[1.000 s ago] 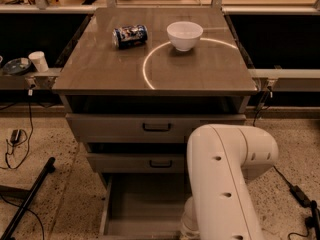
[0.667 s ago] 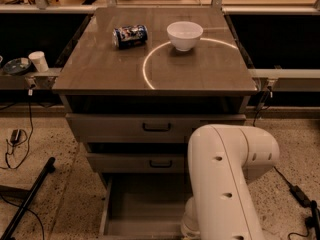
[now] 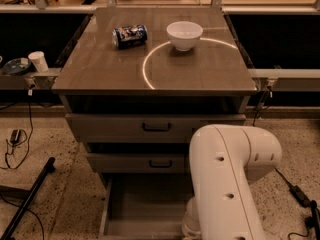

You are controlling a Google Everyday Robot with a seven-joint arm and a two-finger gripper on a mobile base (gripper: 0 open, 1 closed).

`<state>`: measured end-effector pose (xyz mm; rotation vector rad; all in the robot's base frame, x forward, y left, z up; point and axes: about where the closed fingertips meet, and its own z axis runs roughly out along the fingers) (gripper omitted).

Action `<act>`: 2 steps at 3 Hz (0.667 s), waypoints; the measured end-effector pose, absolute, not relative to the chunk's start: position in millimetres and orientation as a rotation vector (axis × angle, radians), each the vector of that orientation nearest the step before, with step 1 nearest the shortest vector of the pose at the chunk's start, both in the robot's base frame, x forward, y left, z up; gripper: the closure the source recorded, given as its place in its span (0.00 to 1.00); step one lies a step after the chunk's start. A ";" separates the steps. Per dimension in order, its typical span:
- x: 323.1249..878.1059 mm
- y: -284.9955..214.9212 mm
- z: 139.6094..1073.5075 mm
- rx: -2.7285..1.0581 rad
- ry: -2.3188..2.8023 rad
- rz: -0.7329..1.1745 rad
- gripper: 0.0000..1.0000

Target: Close bottom drawer

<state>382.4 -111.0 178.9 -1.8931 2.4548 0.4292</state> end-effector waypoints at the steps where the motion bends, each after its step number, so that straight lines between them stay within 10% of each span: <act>1: 398.9 -124.6 195.9 -1.860 2.457 0.354 0.00; 2: 414.7 -136.9 213.3 -1.841 2.453 0.278 0.00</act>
Offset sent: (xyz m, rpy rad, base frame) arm 0.0508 -0.0384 0.0574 -0.0786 -0.1502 -0.0470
